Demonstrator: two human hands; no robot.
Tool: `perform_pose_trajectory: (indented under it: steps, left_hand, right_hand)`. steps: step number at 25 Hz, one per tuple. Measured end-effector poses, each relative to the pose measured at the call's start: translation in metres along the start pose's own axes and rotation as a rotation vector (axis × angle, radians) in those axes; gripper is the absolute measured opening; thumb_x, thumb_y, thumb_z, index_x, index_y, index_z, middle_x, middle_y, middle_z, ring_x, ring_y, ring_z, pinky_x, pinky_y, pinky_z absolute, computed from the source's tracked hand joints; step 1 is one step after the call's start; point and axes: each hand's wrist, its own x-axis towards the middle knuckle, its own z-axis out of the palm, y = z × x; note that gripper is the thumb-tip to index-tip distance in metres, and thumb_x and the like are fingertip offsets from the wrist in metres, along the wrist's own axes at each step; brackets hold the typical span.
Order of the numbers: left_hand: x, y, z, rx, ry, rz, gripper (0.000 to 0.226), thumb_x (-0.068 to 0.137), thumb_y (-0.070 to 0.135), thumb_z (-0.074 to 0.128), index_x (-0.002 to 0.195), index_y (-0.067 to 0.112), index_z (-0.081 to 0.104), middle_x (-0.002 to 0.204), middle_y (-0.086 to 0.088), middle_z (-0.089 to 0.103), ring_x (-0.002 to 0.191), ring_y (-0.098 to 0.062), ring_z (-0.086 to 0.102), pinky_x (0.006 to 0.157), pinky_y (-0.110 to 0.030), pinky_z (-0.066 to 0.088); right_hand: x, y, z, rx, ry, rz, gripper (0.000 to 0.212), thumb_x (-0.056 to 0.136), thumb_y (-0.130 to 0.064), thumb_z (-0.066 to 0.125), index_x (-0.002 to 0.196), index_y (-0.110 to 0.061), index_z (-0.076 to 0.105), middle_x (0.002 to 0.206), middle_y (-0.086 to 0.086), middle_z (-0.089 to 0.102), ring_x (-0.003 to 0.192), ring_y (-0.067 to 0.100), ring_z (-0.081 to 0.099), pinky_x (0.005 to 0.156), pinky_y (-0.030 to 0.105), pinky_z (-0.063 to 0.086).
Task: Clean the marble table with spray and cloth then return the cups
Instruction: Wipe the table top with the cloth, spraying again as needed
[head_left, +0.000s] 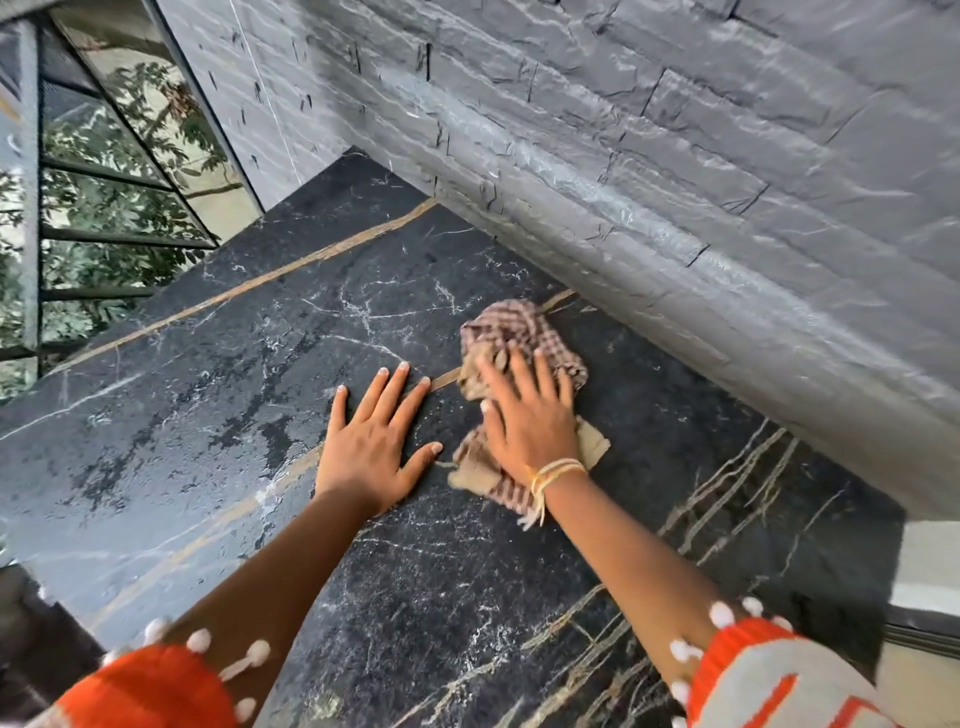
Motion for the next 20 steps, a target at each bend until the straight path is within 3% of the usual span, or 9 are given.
perform_pose_trajectory:
  steps: [2, 4, 9, 13, 17, 20]
  left_hand:
    - [0.001, 0.001, 0.0, -0.007, -0.001, 0.008, 0.076, 0.088, 0.072, 0.007, 0.153, 0.035, -0.006, 0.162, 0.004, -0.005, 0.15, -0.016, -0.002, 0.118, -0.055, 0.003]
    - [0.001, 0.002, 0.001, -0.015, 0.01, 0.008, 0.076, 0.088, 0.072, 0.007, 0.153, 0.034, -0.004, 0.162, 0.004, -0.003, 0.15, -0.017, 0.0, 0.118, -0.056, 0.004]
    - [0.002, 0.003, 0.004, 0.01, 0.033, -0.001, 0.072, 0.09, 0.069, 0.005, 0.153, 0.034, -0.007, 0.162, 0.005, -0.006, 0.15, -0.017, -0.003, 0.119, -0.055, 0.003]
    - [0.001, 0.003, 0.006, 0.013, 0.008, -0.002, 0.07, 0.091, 0.067, 0.003, 0.152, 0.035, -0.01, 0.162, 0.005, -0.009, 0.15, -0.017, -0.006, 0.119, -0.055, 0.001]
    - [0.002, -0.004, 0.0, -0.012, -0.07, 0.064, 0.07, 0.092, 0.064, 0.009, 0.153, 0.033, -0.005, 0.162, 0.003, -0.01, 0.15, -0.019, -0.005, 0.119, -0.054, 0.001]
    - [-0.029, -0.036, -0.003, -0.092, -0.011, 0.035, 0.072, 0.089, 0.063, 0.017, 0.151, 0.026, 0.023, 0.162, -0.003, 0.012, 0.148, -0.021, 0.016, 0.118, -0.053, 0.011]
  right_hand:
    - [-0.007, 0.016, -0.005, 0.007, -0.044, -0.144, 0.056, 0.094, -0.043, 0.036, 0.149, -0.041, 0.024, 0.155, 0.004, 0.033, 0.141, 0.033, 0.03, 0.114, 0.054, 0.024]
    - [-0.001, 0.045, -0.008, -0.023, -0.051, -0.117, 0.055, 0.094, -0.044, 0.035, 0.147, -0.044, 0.022, 0.155, 0.005, 0.033, 0.141, 0.031, 0.031, 0.115, 0.053, 0.024]
    - [0.009, 0.106, -0.006, 0.004, -0.007, 0.418, 0.057, 0.093, -0.049, 0.03, 0.149, -0.044, 0.017, 0.159, 0.007, 0.024, 0.144, 0.034, 0.023, 0.116, 0.058, 0.017]
    - [0.008, 0.069, -0.002, 0.059, -0.013, 0.605, 0.06, 0.094, -0.046, 0.033, 0.151, -0.039, 0.017, 0.161, 0.005, 0.017, 0.146, 0.036, 0.016, 0.116, 0.059, 0.011]
    - [-0.022, 0.002, 0.0, 0.023, -0.029, 0.406, 0.06, 0.094, -0.046, 0.031, 0.151, -0.038, 0.019, 0.16, 0.007, 0.022, 0.144, 0.038, 0.021, 0.115, 0.059, 0.016]
    - [-0.053, -0.056, 0.0, 0.005, -0.059, 0.192, 0.059, 0.093, -0.045, 0.031, 0.151, -0.038, 0.02, 0.158, 0.007, 0.027, 0.143, 0.039, 0.025, 0.114, 0.059, 0.02]
